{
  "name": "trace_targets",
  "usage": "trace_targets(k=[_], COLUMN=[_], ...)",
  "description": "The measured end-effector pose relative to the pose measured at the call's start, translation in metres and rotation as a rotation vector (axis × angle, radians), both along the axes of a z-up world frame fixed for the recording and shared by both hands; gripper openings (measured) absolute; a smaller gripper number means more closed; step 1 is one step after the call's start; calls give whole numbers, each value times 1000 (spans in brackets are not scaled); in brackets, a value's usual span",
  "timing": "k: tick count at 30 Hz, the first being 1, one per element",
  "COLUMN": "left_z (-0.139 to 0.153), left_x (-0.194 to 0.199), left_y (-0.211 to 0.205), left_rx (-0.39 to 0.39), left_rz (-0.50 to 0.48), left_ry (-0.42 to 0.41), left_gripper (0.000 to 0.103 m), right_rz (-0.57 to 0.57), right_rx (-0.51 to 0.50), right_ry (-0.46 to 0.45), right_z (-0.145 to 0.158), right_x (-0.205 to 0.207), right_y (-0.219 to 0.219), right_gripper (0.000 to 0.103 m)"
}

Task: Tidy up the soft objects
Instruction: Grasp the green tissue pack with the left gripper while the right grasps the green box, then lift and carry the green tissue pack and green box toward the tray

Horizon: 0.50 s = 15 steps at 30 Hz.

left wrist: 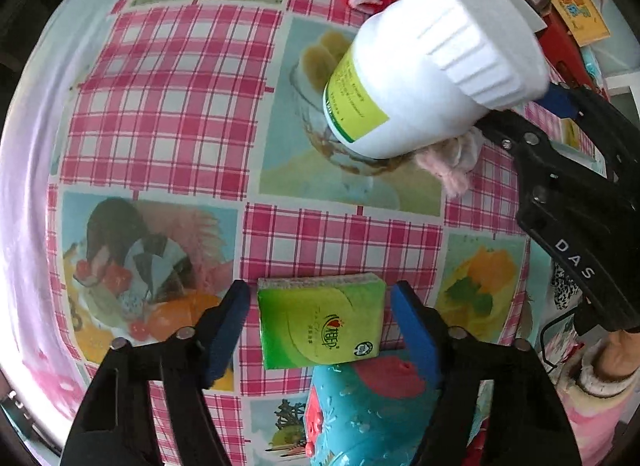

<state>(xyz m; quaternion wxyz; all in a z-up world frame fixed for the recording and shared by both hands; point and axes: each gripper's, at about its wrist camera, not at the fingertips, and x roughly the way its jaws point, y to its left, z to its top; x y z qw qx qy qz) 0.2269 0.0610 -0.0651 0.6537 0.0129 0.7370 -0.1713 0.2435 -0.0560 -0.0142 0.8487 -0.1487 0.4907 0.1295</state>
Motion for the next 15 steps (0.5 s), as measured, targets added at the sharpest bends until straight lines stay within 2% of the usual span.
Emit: trace_targets(k=[5, 7, 11, 15], left_z=[-3, -3, -4, -2], left_x=[3, 2, 2, 1], left_y=[-11, -18, -27, -19], left_rx=[11, 28, 23, 9], left_rz=[-27, -43, -46, -33], left_ry=[1, -7, -15, -17], left_gripper=[72, 65, 65, 65], right_rz=[12, 19, 18, 0], right_rx=[6, 8, 21, 51], right_ry=[4, 7, 11, 11], right_z=[0, -1, -2, -1], right_x=[4, 5, 6, 4], right_y=[0, 1, 1, -4], right_gripper=[46, 36, 34, 33])
